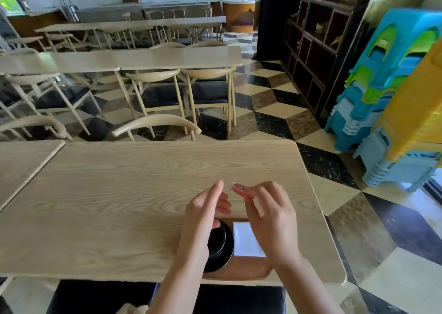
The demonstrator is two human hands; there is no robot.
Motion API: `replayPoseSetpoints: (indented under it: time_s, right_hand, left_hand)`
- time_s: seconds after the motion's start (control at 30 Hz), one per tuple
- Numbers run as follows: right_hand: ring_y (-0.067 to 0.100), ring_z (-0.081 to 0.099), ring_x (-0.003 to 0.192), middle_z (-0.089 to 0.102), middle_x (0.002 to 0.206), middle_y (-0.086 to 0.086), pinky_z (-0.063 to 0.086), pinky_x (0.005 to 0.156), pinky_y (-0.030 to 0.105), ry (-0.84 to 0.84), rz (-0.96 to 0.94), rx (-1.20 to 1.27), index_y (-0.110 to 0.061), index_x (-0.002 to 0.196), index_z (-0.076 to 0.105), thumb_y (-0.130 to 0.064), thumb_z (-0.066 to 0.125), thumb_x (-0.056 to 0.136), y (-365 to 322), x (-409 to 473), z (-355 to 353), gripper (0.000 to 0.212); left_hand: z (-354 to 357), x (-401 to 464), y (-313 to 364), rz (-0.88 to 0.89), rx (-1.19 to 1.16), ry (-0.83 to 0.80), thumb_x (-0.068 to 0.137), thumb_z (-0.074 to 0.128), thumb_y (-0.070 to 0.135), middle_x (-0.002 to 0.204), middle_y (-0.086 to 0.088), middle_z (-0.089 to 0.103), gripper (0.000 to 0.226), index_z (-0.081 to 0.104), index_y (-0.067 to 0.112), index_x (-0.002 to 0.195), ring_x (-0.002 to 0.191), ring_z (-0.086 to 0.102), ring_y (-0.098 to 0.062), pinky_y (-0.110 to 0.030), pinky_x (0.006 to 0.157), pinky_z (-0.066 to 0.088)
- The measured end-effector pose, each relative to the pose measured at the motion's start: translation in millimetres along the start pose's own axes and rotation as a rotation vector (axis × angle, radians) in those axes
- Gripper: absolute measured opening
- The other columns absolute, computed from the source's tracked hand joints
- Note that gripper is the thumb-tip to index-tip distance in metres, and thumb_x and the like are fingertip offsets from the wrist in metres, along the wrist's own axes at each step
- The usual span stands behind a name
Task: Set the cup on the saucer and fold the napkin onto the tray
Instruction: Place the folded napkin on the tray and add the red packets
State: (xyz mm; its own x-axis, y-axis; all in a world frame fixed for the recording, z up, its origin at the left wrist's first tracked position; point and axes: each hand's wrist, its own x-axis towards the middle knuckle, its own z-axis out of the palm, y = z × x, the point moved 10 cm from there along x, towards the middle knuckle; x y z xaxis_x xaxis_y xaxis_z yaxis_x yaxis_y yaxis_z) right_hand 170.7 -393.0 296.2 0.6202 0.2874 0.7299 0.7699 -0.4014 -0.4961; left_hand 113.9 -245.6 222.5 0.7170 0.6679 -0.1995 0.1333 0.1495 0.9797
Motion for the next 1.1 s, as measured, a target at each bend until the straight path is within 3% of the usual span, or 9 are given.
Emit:
replayPoseSetpoints:
  time_s: [0.07,0.17,0.3,0.37,0.43,0.53,0.63,0.83,1.1]
  right_hand:
    - [0.021,0.054,0.065,0.063,0.077,0.002,0.045,0.055,0.03,0.077,-0.138,-0.095,-0.017,0.09,0.062,-0.008,0.062,0.085,-14.2,-12.8,-0.3,0.011]
    - [0.023,0.055,0.065,0.066,0.08,0.002,0.039,0.059,0.031,0.109,-0.169,-0.116,-0.021,0.092,0.059,-0.013,0.06,0.085,-17.9,-26.3,1.4,0.011]
    - [0.019,0.055,0.079,0.065,0.094,-0.002,0.034,0.075,0.031,0.005,-0.148,-0.106,-0.025,0.099,0.06,-0.029,0.057,0.085,-11.6,-34.2,8.9,0.015]
    - [0.011,0.053,0.097,0.061,0.106,-0.005,0.034,0.086,0.03,-0.048,0.006,0.018,-0.027,0.107,0.06,-0.034,0.058,0.082,4.0,-37.8,9.0,0.026]
    - [0.005,0.051,0.108,0.057,0.113,-0.012,0.036,0.092,0.024,-0.035,0.348,0.273,-0.029,0.114,0.058,-0.039,0.055,0.083,36.8,-41.2,5.2,0.033]
    - [0.0,0.062,0.098,0.068,0.108,-0.01,0.044,0.079,0.01,-0.219,0.787,0.684,-0.032,0.108,0.064,-0.031,0.062,0.086,76.0,-49.2,28.8,0.022]
    - [0.004,0.067,0.075,0.074,0.08,-0.004,0.044,0.072,0.017,-0.457,0.846,0.825,-0.019,0.083,0.074,-0.019,0.061,0.086,79.0,-50.8,47.4,0.014]
    - [0.01,0.066,0.064,0.073,0.067,0.003,0.048,0.06,0.013,-0.321,0.916,0.802,-0.011,0.071,0.073,-0.006,0.067,0.08,94.0,-62.5,41.9,0.011]
    - [0.015,0.064,0.067,0.073,0.069,0.005,0.048,0.068,0.031,-0.213,1.034,0.667,-0.015,0.068,0.073,-0.002,0.067,0.079,124.8,-85.7,36.5,0.018]
  left_hand:
    - [6.8,-5.7,11.0,0.042,-0.001,-0.045,0.069,0.063,0.057,0.063,0.006,0.071,0.03,0.068,0.029,0.06,0.065,0.067,-0.007,-0.023,0.058,0.042]
    - [10.5,-6.9,19.2,0.124,-0.048,-0.044,0.079,0.068,0.021,0.063,0.002,0.072,0.021,0.066,0.024,0.058,0.062,0.068,-0.008,-0.01,0.048,0.043]
    - [4.6,-6.7,11.8,0.164,0.007,-0.026,0.082,0.065,0.005,0.06,0.004,0.071,0.022,0.065,0.018,0.064,0.057,0.063,-0.003,-0.016,0.053,0.048]
    - [0.8,-3.9,8.3,0.188,0.038,-0.039,0.082,0.065,0.005,0.063,0.006,0.071,0.019,0.066,0.018,0.068,0.06,0.063,-0.004,-0.027,0.063,0.052]
    - [0.8,0.4,8.6,0.209,0.084,-0.099,0.081,0.066,0.005,0.066,0.008,0.072,0.018,0.066,0.019,0.07,0.064,0.065,-0.006,-0.035,0.071,0.053]
    - [10.8,2.5,9.2,0.222,0.212,-0.264,0.081,0.068,0.007,0.069,0.008,0.072,0.017,0.068,0.021,0.072,0.068,0.065,-0.009,-0.037,0.076,0.052]
    - [13.0,4.0,6.5,0.231,0.279,-0.29,0.081,0.067,0.006,0.069,0.006,0.07,0.017,0.067,0.021,0.072,0.069,0.064,-0.01,-0.039,0.076,0.052]
    - [8.7,6.2,2.8,0.323,0.363,-0.123,0.08,0.066,0.008,0.069,0.007,0.071,0.016,0.065,0.022,0.071,0.066,0.066,-0.004,-0.01,0.061,0.045]
    - [27.1,2.5,-44.7,0.146,0.046,-0.085,0.079,0.069,0.008,0.08,0.011,0.075,0.026,0.072,0.033,0.075,0.076,0.069,-0.005,-0.011,0.066,0.05]
